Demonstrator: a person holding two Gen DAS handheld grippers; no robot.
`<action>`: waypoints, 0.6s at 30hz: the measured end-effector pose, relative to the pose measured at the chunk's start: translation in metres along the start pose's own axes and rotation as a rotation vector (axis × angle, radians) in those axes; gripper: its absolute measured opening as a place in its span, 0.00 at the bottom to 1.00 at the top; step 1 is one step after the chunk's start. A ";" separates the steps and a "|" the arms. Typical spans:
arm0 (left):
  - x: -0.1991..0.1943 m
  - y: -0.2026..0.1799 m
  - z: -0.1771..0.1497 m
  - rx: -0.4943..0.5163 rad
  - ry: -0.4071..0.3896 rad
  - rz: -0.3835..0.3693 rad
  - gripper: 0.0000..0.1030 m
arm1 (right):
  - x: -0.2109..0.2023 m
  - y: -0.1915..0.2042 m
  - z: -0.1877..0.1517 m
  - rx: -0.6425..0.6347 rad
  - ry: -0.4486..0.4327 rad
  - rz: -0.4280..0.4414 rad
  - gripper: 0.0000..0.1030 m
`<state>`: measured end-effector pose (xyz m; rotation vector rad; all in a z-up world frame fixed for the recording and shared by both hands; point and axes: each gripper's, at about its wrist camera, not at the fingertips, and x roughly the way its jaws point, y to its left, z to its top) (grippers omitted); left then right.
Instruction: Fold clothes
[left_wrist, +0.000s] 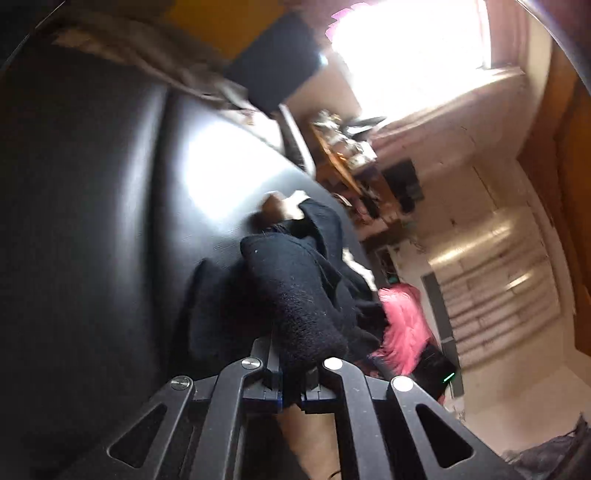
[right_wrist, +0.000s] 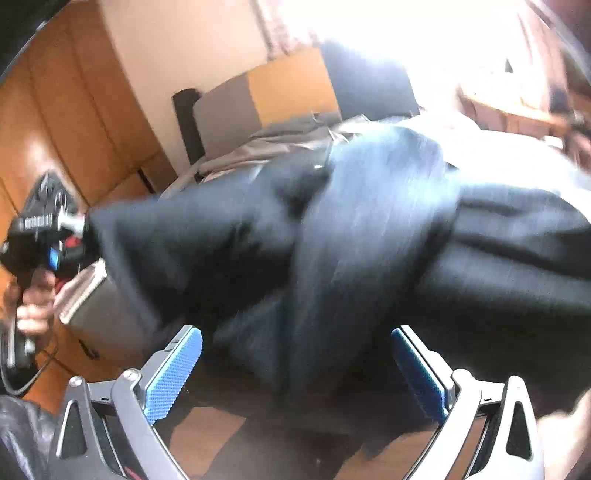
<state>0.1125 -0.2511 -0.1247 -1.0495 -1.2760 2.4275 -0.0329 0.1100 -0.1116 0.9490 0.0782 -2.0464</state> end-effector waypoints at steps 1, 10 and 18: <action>-0.008 0.010 -0.006 -0.012 -0.008 0.015 0.03 | -0.004 0.003 0.008 -0.013 -0.017 -0.019 1.00; -0.065 0.069 -0.032 -0.070 -0.115 0.050 0.04 | 0.070 0.039 0.095 -0.184 0.048 -0.214 1.00; -0.083 0.079 -0.053 -0.101 -0.151 0.008 0.04 | 0.182 0.074 0.071 -0.202 0.371 -0.155 0.59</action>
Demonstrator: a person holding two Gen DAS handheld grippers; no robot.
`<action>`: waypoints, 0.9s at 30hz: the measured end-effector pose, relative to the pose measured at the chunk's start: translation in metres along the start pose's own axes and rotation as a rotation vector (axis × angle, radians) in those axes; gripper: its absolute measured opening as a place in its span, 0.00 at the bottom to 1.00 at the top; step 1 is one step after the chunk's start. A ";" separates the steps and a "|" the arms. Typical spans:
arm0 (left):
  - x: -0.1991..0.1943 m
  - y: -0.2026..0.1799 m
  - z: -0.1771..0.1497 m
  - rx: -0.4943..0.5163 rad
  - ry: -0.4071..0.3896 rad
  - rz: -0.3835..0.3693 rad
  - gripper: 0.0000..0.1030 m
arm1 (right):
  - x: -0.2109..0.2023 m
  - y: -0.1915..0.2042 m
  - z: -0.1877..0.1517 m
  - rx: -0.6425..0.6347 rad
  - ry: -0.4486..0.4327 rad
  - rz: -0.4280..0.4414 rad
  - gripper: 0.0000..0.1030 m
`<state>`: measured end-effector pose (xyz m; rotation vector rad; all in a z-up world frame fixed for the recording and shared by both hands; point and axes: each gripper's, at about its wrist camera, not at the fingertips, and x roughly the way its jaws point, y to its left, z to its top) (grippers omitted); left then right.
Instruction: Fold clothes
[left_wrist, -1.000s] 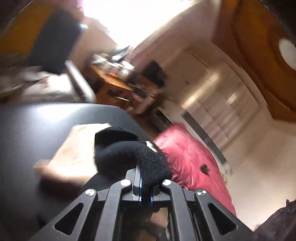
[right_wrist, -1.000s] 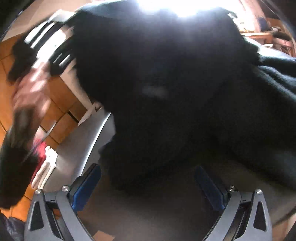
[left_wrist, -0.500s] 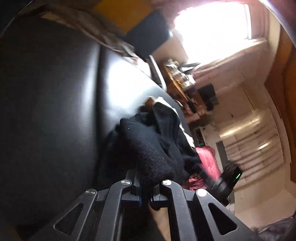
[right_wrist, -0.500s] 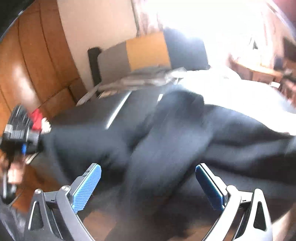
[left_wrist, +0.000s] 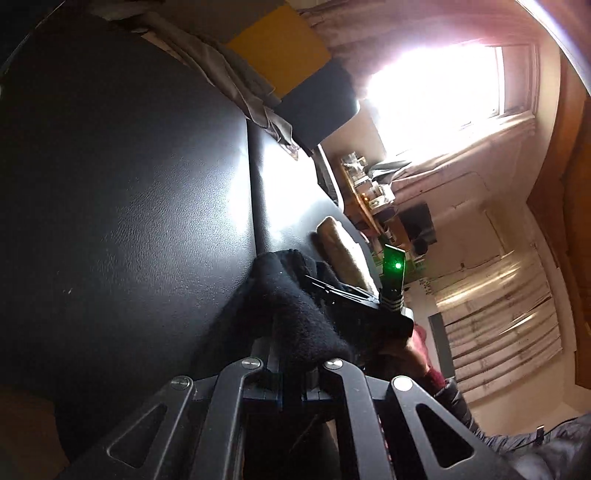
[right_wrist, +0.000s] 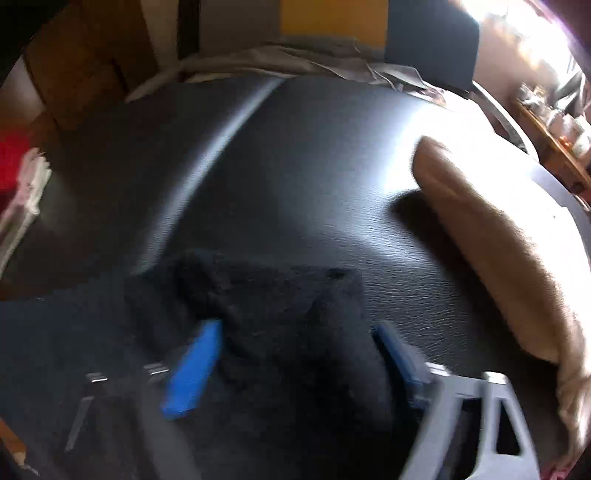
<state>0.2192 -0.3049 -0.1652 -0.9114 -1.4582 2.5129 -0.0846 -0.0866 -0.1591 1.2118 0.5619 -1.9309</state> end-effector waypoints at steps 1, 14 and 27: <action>-0.001 0.001 0.000 -0.006 -0.002 -0.007 0.04 | -0.004 0.005 -0.001 0.004 -0.008 0.013 0.47; -0.082 -0.085 0.061 0.177 -0.338 -0.034 0.04 | -0.105 0.041 0.025 0.008 -0.360 0.192 0.17; 0.019 -0.141 0.295 0.303 -0.254 0.370 0.08 | -0.179 -0.040 0.171 0.179 -0.615 -0.094 0.33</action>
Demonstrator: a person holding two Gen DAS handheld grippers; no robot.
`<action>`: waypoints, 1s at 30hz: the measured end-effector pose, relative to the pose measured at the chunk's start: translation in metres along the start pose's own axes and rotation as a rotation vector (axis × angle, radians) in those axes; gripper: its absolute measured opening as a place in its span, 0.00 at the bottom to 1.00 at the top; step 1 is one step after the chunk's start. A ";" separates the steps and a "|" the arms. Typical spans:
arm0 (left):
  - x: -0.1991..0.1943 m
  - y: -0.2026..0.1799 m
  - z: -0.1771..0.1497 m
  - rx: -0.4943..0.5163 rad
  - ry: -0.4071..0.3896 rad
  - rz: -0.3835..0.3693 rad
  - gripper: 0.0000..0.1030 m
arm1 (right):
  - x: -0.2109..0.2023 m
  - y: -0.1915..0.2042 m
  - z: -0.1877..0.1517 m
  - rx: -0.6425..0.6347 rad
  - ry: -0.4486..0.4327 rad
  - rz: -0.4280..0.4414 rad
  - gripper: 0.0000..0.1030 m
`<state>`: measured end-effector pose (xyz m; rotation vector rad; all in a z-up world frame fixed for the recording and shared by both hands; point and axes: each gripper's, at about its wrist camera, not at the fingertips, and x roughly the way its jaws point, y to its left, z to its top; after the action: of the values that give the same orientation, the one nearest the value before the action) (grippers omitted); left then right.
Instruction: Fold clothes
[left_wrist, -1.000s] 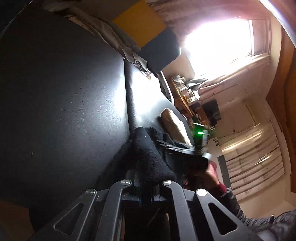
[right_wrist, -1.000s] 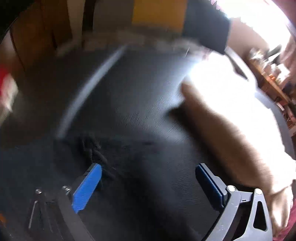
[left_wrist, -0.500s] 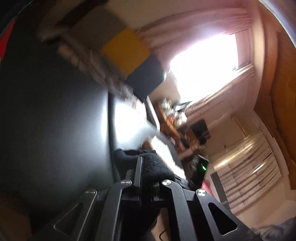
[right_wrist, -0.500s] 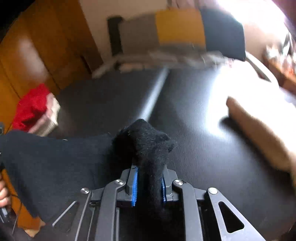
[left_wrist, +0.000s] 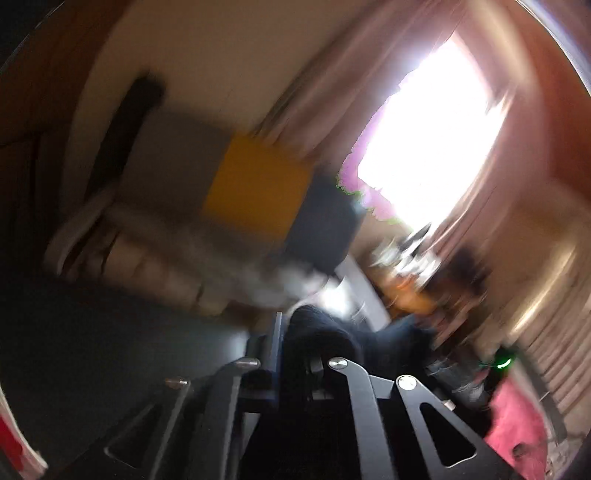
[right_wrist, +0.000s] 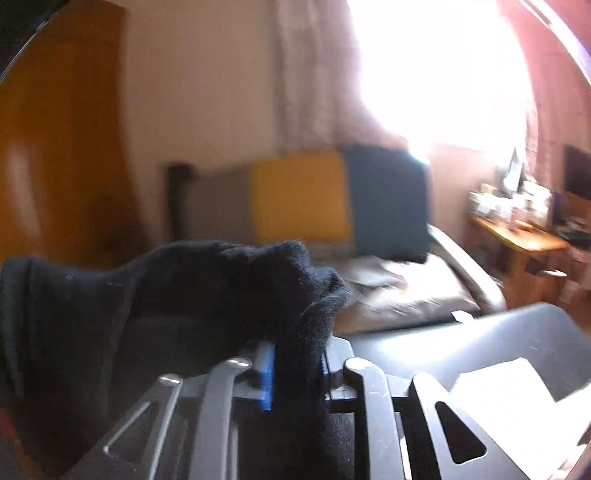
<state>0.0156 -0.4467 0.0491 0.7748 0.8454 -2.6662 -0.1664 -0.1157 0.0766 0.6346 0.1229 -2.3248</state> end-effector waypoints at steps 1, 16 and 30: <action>0.034 0.010 0.002 -0.012 0.080 0.063 0.08 | 0.027 -0.011 -0.006 0.030 0.063 -0.012 0.41; 0.039 0.026 -0.214 0.021 0.372 -0.149 0.17 | 0.031 -0.031 -0.175 -0.069 0.384 0.238 0.72; 0.068 0.063 -0.232 -0.065 0.473 0.117 0.10 | 0.019 0.041 -0.276 -0.232 0.495 0.202 1.00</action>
<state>0.0788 -0.3649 -0.1781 1.4220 0.9472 -2.3707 -0.0386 -0.0855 -0.1699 1.0376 0.5228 -1.8846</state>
